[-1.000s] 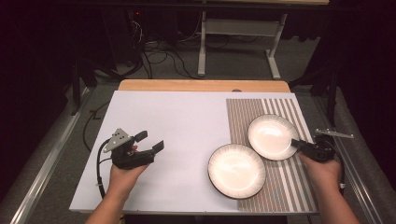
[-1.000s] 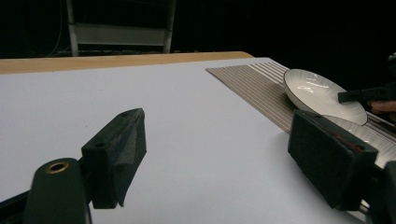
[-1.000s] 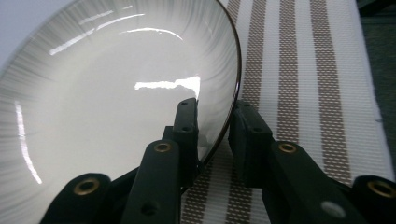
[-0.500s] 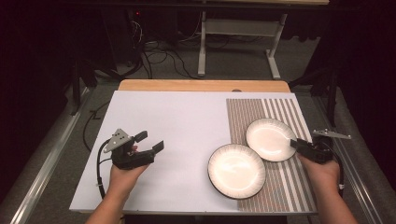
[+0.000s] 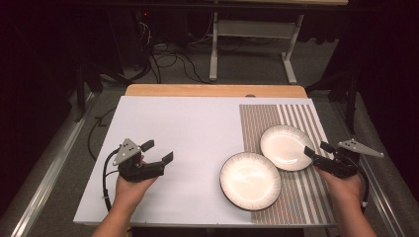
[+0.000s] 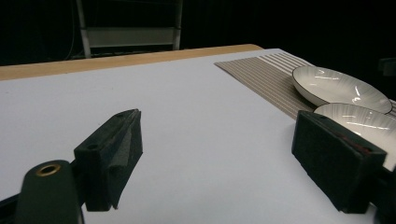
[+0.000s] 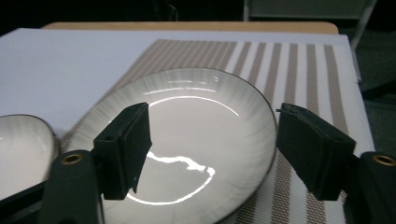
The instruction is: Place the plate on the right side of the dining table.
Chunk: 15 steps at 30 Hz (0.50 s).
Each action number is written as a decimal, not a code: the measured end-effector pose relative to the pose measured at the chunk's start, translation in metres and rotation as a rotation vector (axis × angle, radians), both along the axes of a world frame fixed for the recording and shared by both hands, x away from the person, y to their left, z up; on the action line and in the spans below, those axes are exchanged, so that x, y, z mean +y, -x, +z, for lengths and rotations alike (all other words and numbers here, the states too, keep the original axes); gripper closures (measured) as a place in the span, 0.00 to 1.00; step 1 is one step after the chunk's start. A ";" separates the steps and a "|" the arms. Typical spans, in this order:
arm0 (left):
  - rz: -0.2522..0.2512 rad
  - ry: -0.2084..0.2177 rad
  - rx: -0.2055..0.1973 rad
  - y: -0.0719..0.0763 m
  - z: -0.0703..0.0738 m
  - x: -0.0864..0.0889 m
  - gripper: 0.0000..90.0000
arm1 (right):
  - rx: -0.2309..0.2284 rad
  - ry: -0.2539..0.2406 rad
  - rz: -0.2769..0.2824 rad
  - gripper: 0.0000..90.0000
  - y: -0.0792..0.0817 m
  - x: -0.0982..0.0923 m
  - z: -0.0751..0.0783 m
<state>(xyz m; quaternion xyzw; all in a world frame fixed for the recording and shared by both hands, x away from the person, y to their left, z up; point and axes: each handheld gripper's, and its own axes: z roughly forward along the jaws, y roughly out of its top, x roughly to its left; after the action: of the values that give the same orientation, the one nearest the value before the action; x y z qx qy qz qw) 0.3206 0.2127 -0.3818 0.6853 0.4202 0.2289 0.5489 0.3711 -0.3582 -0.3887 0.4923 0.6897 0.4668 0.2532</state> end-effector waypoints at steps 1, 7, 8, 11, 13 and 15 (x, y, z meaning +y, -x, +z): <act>0.002 -0.002 -0.003 0.001 0.000 0.000 0.18 | -0.013 -0.004 0.013 0.28 0.003 0.003 0.002; 0.004 -0.024 -0.018 0.007 -0.001 -0.001 0.17 | -0.099 -0.001 0.096 0.17 0.021 0.024 0.016; 0.004 -0.025 -0.022 0.008 -0.001 -0.002 0.16 | -0.114 -0.002 0.105 0.14 0.024 0.029 0.018; 0.005 -0.042 -0.042 0.013 0.001 -0.005 0.12 | -0.145 -0.006 0.134 0.01 0.035 0.044 0.026; 0.010 -0.059 -0.058 0.016 0.003 -0.008 0.08 | -0.159 -0.003 0.155 0.01 0.042 0.055 0.030; 0.009 -0.074 -0.064 0.019 0.006 -0.011 0.03 | -0.181 0.003 0.177 0.01 0.049 0.065 0.033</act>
<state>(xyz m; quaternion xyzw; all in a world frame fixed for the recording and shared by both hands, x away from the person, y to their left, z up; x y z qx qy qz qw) 0.3014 0.2020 -0.3762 0.6956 0.3968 0.2684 0.5355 0.3225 -0.2933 -0.3553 0.3848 0.7055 0.5289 0.2729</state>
